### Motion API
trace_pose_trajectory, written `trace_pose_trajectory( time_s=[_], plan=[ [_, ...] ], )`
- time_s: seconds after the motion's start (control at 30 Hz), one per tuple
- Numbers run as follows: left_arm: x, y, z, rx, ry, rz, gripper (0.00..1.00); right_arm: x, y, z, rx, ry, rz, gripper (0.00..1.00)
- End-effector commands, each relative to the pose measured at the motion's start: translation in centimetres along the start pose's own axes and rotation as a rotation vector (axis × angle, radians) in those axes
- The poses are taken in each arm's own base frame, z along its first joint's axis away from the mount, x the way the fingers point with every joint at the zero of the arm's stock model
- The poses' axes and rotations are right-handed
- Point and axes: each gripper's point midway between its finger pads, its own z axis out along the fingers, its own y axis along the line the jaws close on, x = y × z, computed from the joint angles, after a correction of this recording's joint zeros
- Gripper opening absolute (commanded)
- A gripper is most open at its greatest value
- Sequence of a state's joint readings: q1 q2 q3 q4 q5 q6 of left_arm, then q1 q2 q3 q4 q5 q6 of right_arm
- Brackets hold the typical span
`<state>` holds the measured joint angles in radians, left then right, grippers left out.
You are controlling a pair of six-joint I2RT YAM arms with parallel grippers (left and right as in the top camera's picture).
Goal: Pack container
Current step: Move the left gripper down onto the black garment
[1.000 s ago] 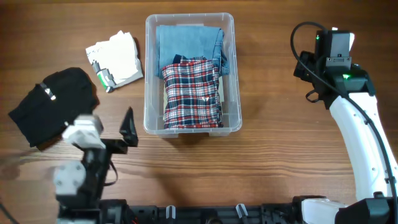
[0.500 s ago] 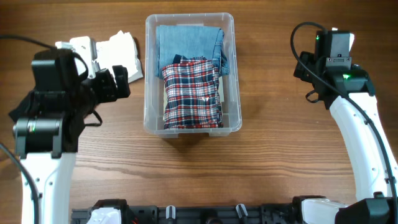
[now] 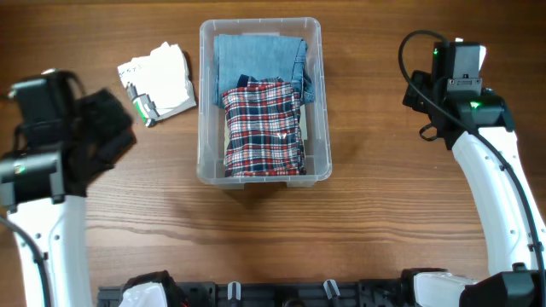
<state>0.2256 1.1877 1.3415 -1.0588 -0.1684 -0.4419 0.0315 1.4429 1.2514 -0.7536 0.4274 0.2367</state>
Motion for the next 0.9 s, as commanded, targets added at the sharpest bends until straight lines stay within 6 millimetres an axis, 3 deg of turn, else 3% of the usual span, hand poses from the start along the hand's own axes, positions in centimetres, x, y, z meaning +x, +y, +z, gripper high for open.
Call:
trace_pose_trajectory(
  time_s=[0.0, 0.17, 0.3, 0.47, 0.67, 0.87],
  plan=[
    [-2.1, 4.9, -0.2, -0.128, -0.056, -0.263, 1.0, -0.1, -0.3, 0.2, 0.018, -0.002, 0.0, 1.0],
    [-2.2, 9.7, 0.1, -0.213, -0.044, -0.495, 1.0, 0.0, -0.3, 0.2, 0.018, -0.001, 0.0, 1.0],
    [-1.8, 12.1, 1.1, -0.274, -0.017, -0.556, 1.0, -0.1, -0.3, 0.2, 0.018, -0.002, -0.001, 1.0],
    [0.1, 12.0, 4.1, -0.276, 0.086, -0.577, 1.0, 0.0, -0.3, 0.2, 0.018, -0.001, 0.0, 1.0],
    [3.0, 12.9, 7.9, -0.352, 0.166, -0.742, 1.0, 0.0, -0.3, 0.2, 0.018, -0.001, -0.001, 1.0],
    [4.3, 13.1, 10.2, -0.349, 0.17, -0.794, 1.0, -0.1, -0.3, 0.2, 0.018, -0.002, -0.001, 1.0]
  ],
)
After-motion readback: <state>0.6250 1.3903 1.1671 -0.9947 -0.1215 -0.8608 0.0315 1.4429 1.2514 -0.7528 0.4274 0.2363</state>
